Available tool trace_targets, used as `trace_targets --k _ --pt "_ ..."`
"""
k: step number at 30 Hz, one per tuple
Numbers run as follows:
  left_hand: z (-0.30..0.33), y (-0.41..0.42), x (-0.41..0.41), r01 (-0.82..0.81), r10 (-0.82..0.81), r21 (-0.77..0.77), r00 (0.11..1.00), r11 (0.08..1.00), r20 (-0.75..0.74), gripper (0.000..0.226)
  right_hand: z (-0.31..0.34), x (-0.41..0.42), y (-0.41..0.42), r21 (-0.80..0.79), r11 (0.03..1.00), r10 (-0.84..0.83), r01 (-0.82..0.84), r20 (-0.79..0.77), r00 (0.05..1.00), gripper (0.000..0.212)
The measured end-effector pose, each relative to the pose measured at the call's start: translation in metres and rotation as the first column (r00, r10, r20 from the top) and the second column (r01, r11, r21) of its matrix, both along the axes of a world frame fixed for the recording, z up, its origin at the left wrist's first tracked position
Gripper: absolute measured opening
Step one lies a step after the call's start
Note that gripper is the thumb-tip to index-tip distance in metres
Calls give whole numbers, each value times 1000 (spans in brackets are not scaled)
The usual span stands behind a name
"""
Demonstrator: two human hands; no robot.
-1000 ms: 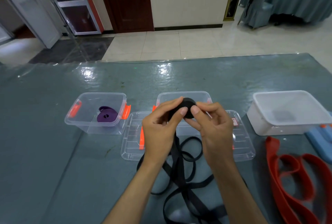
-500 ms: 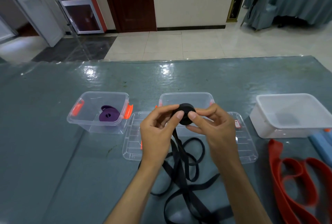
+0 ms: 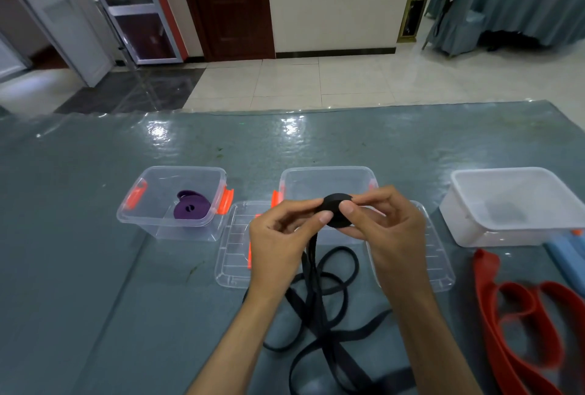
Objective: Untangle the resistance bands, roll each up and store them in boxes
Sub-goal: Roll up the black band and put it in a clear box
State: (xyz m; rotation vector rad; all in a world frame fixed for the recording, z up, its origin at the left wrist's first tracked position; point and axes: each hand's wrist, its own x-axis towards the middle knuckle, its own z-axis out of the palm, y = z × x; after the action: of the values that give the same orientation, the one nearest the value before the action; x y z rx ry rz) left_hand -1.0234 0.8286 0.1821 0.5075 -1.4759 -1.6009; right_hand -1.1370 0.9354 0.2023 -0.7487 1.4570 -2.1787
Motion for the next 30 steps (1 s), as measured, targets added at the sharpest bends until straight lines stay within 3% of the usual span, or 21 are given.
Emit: trace_targets --k 4,8,10,16,21,24,27,30 --pt "4 -2 -2 53 -53 -7 999 999 -4 27 -2 8 -5 -25 998 -49 49 35 998 21" --pt "13 -18 4 130 -129 -45 991 990 33 27 -1 -2 2 54 996 78 -77 -9 997 22" --pt "16 -17 3 102 -100 -35 993 994 58 26 0 -6 4 97 993 72 -67 -49 996 23" --pt "16 -8 -6 87 -80 -99 994 991 69 25 -4 -2 2 -21 998 -67 67 -41 997 18" --pt "22 -20 5 119 -90 -191 984 974 152 23 -7 -5 3 43 998 39 -36 -85 996 12" --pt "16 -10 5 56 -37 -129 989 990 146 19 -5 -12 4 61 998 37 -31 -100 994 15" --pt "22 -9 5 118 -112 -59 989 991 102 26 -5 -4 2 -7 1000 0 0 -42 999 14" --pt "33 -25 10 219 -194 -129 964 967 180 26 -10 2 -1 -16 999 48 -47 31 998 12"
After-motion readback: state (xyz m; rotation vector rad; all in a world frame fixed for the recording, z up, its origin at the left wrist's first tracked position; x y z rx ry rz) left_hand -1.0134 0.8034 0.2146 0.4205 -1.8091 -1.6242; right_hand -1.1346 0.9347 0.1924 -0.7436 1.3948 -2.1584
